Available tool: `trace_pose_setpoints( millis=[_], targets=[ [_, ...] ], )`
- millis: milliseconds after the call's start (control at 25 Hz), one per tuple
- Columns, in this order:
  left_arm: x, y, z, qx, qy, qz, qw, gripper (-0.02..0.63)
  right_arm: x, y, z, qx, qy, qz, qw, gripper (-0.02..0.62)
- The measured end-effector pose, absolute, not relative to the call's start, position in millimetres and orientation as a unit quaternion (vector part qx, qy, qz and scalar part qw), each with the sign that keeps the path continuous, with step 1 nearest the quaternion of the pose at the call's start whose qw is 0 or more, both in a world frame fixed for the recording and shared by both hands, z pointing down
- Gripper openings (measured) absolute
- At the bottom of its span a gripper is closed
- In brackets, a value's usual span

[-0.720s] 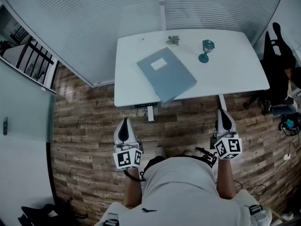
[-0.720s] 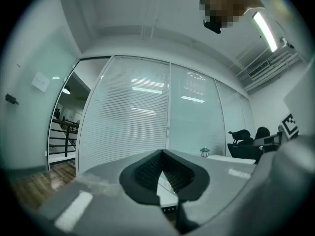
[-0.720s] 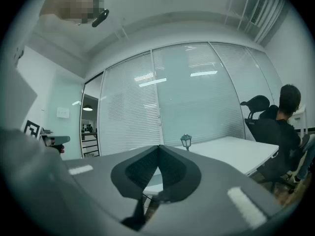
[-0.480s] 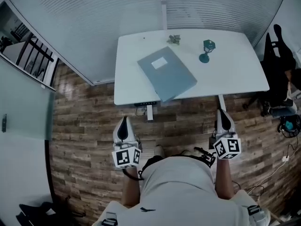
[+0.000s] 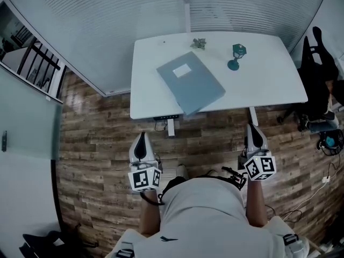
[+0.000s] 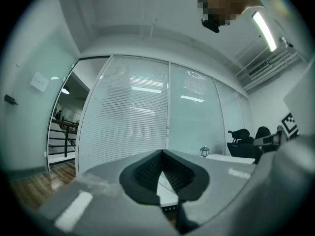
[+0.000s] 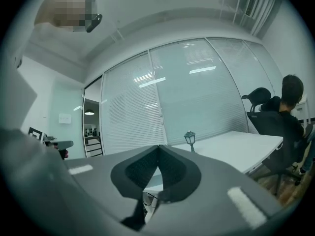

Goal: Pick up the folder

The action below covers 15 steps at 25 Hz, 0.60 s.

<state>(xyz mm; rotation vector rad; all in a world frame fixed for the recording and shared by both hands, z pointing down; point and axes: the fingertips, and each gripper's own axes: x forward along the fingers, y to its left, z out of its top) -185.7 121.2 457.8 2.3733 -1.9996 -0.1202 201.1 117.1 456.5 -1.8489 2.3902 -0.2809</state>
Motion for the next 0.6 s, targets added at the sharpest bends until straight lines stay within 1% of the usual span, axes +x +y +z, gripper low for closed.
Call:
trace_pose_setpoints(
  millis=[400,600],
  targets=[
    [-197,114,456,0.768,-0.639,-0.039,0.012,0.006,188,113,459,-0.599,0.792,-0.098,0.058,0.002],
    [-203,106,456,0.779,-0.627,-0.019,-0.004,0.006,178,105,462,-0.613,0.781,-0.107,0.055,0.002]
  ],
)
